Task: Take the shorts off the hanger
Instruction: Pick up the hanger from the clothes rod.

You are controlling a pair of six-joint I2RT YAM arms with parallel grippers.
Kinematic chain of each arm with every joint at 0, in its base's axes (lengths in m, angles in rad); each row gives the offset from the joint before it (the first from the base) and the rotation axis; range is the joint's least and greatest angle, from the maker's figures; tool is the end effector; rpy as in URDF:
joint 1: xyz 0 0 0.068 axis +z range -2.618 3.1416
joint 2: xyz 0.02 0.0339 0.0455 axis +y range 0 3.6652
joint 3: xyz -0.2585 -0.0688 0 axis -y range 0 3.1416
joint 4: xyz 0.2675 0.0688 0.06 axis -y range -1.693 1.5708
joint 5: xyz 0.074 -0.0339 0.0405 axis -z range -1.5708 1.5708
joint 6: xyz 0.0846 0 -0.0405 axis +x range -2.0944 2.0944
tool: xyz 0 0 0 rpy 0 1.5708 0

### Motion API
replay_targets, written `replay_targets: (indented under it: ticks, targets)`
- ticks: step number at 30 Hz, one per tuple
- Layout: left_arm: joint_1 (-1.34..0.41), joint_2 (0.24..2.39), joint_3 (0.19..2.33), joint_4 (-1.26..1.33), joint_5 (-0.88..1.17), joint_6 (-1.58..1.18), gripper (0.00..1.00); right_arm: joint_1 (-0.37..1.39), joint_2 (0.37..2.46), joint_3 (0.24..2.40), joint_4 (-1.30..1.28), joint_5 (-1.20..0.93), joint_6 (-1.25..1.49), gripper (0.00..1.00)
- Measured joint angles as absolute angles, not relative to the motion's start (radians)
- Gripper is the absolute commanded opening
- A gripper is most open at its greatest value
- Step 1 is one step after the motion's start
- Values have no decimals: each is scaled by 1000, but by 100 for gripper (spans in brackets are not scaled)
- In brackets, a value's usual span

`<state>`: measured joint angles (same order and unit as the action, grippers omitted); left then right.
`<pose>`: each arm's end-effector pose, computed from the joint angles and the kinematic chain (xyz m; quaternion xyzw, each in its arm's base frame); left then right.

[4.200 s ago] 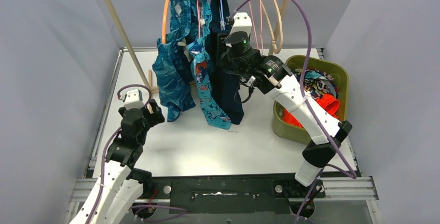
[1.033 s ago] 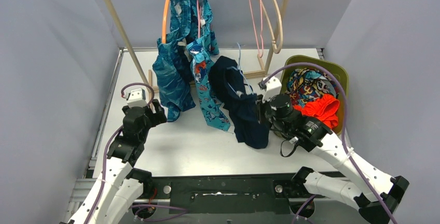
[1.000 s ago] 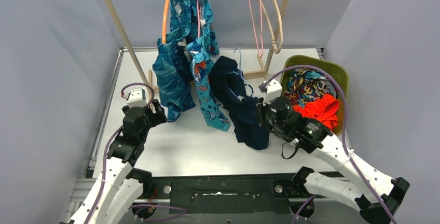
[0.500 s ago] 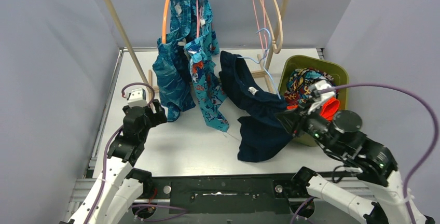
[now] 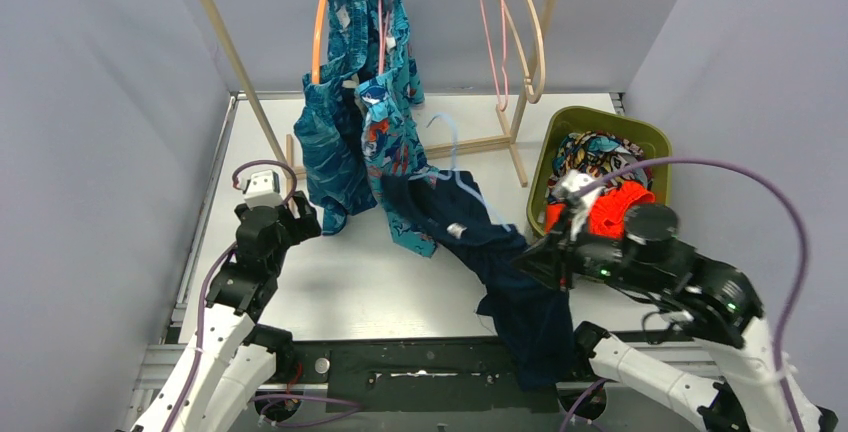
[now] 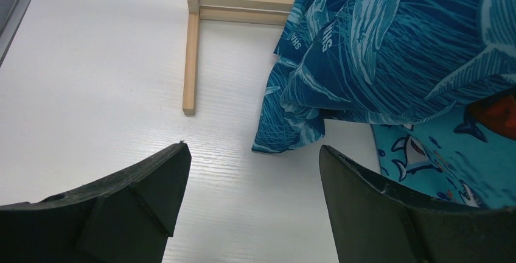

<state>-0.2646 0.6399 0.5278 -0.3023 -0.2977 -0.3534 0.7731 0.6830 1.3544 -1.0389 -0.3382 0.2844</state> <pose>0.2255 -0.0354 0.2352 -0.1177 0.8238 -0.0460 0.5526 0.0771 0.1145 0.4348 -0.2890 0.7655 0.4012 0.4117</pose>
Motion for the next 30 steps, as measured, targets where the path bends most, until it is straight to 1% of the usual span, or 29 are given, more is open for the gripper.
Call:
replay_targets:
  ticks: [3,6,14,18,21,23,26,30]
  targets:
    - [-265,636,528,-302,-304,-354,77,773,719,1257,-1002,-461,230,0]
    - [-265,630,528,-302,-311,-353,77,773,755,1195,-971,-536,190,0]
    - [-265,596,528,-303,-321,-354,77,773,820,1114,-795,-569,140,0]
    - [-265,556,528,-303,-320,-354,78,773,931,1131,-713,-584,89,0]
    - [-265,506,528,-303,-306,-356,78,773,1064,1176,-676,-597,52,0]
    - [-265,458,528,-303,-280,-366,79,773,1136,1195,-660,-610,40,0]
    - [-265,380,528,-302,-205,-403,71,772,1241,1205,-627,-648,46,0]
    - [-265,346,541,-304,-68,-451,70,773,1317,1162,-551,-698,107,0]
